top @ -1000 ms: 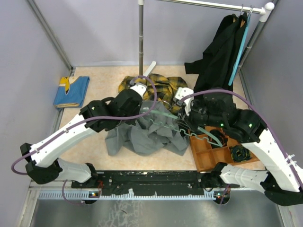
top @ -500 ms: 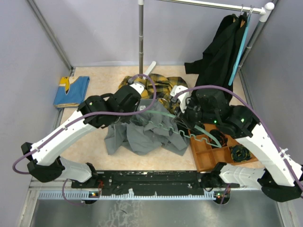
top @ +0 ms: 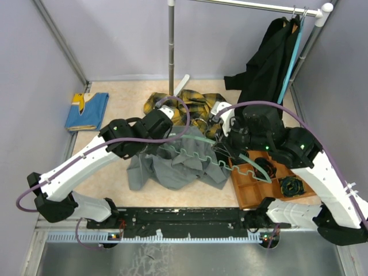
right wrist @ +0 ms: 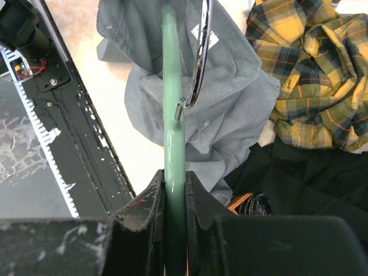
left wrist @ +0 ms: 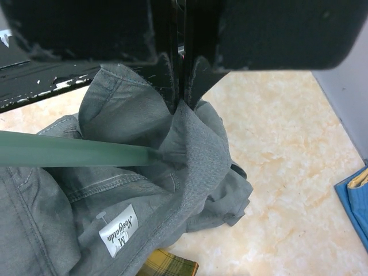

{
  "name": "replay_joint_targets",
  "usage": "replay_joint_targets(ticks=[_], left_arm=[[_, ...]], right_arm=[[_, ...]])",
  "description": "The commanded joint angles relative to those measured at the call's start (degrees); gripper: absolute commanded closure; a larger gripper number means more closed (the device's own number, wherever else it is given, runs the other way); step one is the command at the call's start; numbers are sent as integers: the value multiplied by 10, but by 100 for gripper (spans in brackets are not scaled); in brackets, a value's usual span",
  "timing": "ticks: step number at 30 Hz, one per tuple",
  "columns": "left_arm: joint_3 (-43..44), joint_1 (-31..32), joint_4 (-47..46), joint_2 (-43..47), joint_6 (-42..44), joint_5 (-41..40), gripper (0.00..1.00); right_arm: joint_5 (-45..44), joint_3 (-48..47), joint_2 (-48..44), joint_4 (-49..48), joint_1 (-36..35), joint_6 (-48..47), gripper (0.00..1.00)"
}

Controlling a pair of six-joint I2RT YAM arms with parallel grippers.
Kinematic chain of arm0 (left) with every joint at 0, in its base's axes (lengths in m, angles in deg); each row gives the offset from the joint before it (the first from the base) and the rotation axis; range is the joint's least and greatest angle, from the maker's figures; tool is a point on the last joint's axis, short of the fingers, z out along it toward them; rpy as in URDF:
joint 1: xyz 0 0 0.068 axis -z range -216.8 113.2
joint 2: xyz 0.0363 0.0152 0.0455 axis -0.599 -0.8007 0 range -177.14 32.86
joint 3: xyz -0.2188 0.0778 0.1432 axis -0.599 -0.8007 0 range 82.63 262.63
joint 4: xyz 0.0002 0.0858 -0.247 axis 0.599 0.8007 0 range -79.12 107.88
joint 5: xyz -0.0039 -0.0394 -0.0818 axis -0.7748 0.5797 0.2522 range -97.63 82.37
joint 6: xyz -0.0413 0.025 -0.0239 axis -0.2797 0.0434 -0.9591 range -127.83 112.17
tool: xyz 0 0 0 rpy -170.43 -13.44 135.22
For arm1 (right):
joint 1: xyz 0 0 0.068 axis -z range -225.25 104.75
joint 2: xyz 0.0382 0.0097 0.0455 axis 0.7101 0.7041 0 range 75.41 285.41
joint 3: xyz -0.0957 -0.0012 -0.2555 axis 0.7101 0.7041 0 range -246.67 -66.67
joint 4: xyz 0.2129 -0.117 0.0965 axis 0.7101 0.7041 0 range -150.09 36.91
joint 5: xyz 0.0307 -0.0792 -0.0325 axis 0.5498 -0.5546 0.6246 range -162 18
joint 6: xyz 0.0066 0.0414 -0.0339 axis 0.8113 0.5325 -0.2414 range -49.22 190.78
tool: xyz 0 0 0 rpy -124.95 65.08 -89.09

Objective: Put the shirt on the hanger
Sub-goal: Hang the shirt on the hanger.

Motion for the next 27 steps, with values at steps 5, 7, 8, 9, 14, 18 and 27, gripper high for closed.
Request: replay_joint_targets(ticks=[5, 7, 8, 9, 14, 18, 27], left_arm=[[32, -2, -6, 6, 24, 21, 100], [35, -2, -8, 6, 29, 22, 100], [37, -2, -10, 7, 32, 23, 100], [40, -2, -15, 7, 37, 25, 100], [74, -2, -28, -1, 57, 19, 100], [124, -2, -25, -26, 83, 0, 100], [250, -2, -22, -95, 159, -30, 100]], right_arm=[[29, 12, 22, -90, -2, 8, 100], [46, 12, 32, -103, 0, 8, 100], [55, 12, 36, -110, 1, 8, 100], [62, 12, 40, -118, 3, 9, 100], [105, 13, 59, -140, 16, 7, 100], [145, 8, 79, -142, 34, -3, 100], [183, -20, 117, -145, 67, -15, 100]])
